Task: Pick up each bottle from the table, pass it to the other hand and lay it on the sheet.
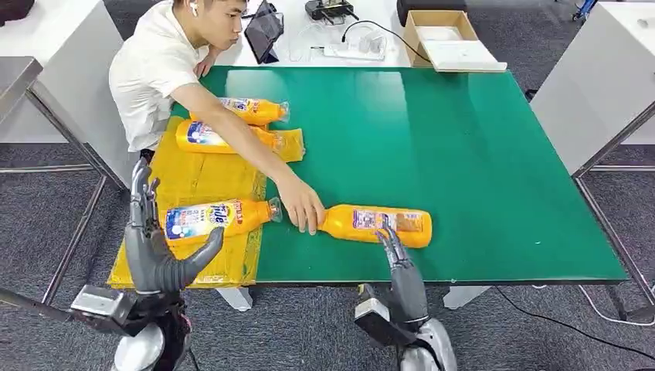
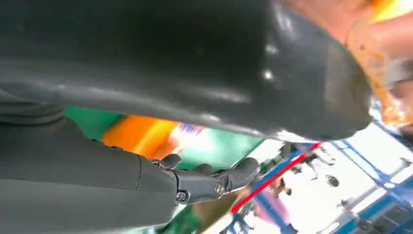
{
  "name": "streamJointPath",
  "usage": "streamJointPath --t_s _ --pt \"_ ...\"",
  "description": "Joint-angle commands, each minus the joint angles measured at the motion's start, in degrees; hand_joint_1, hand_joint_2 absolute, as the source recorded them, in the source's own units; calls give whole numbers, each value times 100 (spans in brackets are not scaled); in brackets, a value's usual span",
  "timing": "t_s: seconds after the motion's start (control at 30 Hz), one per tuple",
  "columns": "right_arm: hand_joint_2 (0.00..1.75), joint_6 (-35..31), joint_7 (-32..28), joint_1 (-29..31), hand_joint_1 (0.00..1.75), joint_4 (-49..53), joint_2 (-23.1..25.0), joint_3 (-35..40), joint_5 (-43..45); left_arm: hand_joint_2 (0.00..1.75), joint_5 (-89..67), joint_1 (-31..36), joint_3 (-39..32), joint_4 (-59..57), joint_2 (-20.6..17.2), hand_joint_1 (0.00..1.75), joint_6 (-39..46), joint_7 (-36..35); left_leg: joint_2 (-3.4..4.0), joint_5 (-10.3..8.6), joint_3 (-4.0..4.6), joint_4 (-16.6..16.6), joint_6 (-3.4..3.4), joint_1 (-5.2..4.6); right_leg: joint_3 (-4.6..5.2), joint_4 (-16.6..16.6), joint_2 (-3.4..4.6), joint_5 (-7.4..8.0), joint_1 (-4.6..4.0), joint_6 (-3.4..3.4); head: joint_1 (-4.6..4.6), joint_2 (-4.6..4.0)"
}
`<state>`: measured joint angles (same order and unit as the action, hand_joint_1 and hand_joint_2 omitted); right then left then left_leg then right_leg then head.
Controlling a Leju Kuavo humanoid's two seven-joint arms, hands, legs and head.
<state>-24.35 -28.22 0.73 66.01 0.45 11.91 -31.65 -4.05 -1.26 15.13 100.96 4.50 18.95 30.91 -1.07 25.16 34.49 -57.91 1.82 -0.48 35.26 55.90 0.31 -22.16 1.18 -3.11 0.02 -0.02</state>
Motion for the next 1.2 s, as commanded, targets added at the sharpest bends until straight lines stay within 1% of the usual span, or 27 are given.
streamJointPath --t_s 0.03,0.07,0.1,0.13,0.2,0.33,0.4,0.47,0.5,0.57,0.6,0.63,0.67,0.7,0.77,0.83,0.9,0.97,1.0,1.07,1.1,1.2 --pt "0 -263 807 986 0 -1303 -864 -957 -1235 175 81 -375 233 250 -45 0 129 -170 2 10 -19 -1 -9 7 -23 -5 -6 -8 -9 10 4 0" --pt "0 -246 873 1178 0 -1566 -930 -990 -1385 175 102 -334 261 201 -35 0 109 -185 12 12 -26 3 -13 7 -26 -6 6 -8 -9 15 2 2" --pt "0 -237 922 1393 0 -1871 -996 -955 -1631 175 111 -281 292 146 -28 0 98 -194 9 6 -15 6 -3 0 -14 -9 2 1 -1 6 0 2" --pt "0 -205 922 1497 0 -1964 -1003 -969 -1656 175 111 -252 301 123 -12 0 105 -196 12 6 -16 3 -3 2 -17 -10 2 2 -4 6 -2 2" --pt "0 -97 1024 1861 0 -2500 -1013 -816 -1983 175 143 -127 376 -1 -11 0 16 -246 20 9 -22 1 -3 7 -23 -12 10 3 -10 8 -2 0" --pt "0 -77 1105 2008 0 -2696 -963 -740 -2096 175 147 -89 403 -36 6 0 16 -251 28 5 -19 4 -3 7 -19 -12 9 8 -9 7 0 2" --pt "0 56 1229 2246 0 -2965 -906 -525 -2327 175 188 -32 448 -88 33 0 -35 -259 26 9 -33 6 -8 6 -29 -11 4 1 -9 12 0 2" --pt "0 123 1270 2440 0 -3208 -816 -376 -2433 175 198 48 524 -170 40 0 -74 -278 26 5 -20 2 -3 3 -15 -7 9 5 -6 5 -2 0" --pt "0 139 1309 2499 0 -3277 -788 -338 -2466 175 206 84 546 -207 52 0 -81 -287 33 11 -31 2 -8 7 -26 -7 13 2 -10 11 0 2" --pt "0 -3 1411 2741 0 -3613 -668 -164 -2638 175 227 146 606 -312 50 0 -112 -312 30 5 -17 2 -2 6 -15 -6 15 8 -9 5 -2 2" --pt "0 0 1454 2781 0 -3634 -628 -139 -2658 175 227 159 609 -341 61 0 -103 -312 42 11 -32 2 -7 8 -27 -7 23 5 -11 10 -2 2" --pt "0 149 1408 2859 0 -3714 -554 -62 -2658 175 246 190 640 -387 57 0 -139 -334 47 8 -27 3 -6 8 -20 -8 26 9 -11 9 0 2" --pt "0 150 1418 2873 0 -3719 -529 -52 -2659 175 247 197 645 -403 63 0 -136 -334 35 4 -18 3 -2 4 -14 -5 16 8 -7 5 0 0" --pt "0 143 1429 2874 0 -3719 -511 -45 -2664 175 247 201 646 -411 65 0 -135 -334 40 8 -29 3 -7 7 -23 -6 19 6 -11 11 0 2" --pt "0 143 1429 2874 0 -3719 -511 -45 -2664 175 247 201 646 -411 65 0 -135 -334 29 4 -16 1 -3 6 -13 -5 12 7 -8 6 0 2" --pt "0 194 1408 2883 0 -3752 -506 8 -2689 175 244 209 648 -411 55 0 -135 -334 27 5 -23 2 -5 7 -20 -5 9 4 -10 8 0 2" --pt "0 308 1394 2945 0 -3852 -438 139 -2758 175 243 260 647 -415 43 0 -133 -331 29 9 -30 1 -7 10 -28 -5 9 -1 -13 12 0 2" --pt "0 409 1421 2997 0 -3977 -371 243 -2808 175 233 316 659 -431 23 0 -154 -336 25 3 -15 0 -2 7 -14 -4 10 5 -9 6 0 2" --pt "0 400 1435 3006 0 -3999 -368 271 -2833 175 234 320 659 -436 24 0 -156 -339 33 9 -29 0 -7 10 -26 -4 14 1 -13 12 0 0" --pt "0 382 1456 3026 0 -4068 -359 334 -2878 175 237 321 693 -447 17 0 -194 -348 26 3 -18 1 -3 7 -17 -5 9 5 -9 7 -2 0" --pt "0 379 1473 3039 0 -4097 -371 371 -2916 175 235 307 703 -441 17 0 -195 -346 30 8 -32 3 -8 10 -30 -6 9 1 -13 12 0 0" --pt "0 387 1477 3056 0 -4120 -391 391 -2930 175 234 290 716 -431 15 0 -195 -344 21 0 -17 2 -1 6 -15 -6 3 6 -9 6 0 2"
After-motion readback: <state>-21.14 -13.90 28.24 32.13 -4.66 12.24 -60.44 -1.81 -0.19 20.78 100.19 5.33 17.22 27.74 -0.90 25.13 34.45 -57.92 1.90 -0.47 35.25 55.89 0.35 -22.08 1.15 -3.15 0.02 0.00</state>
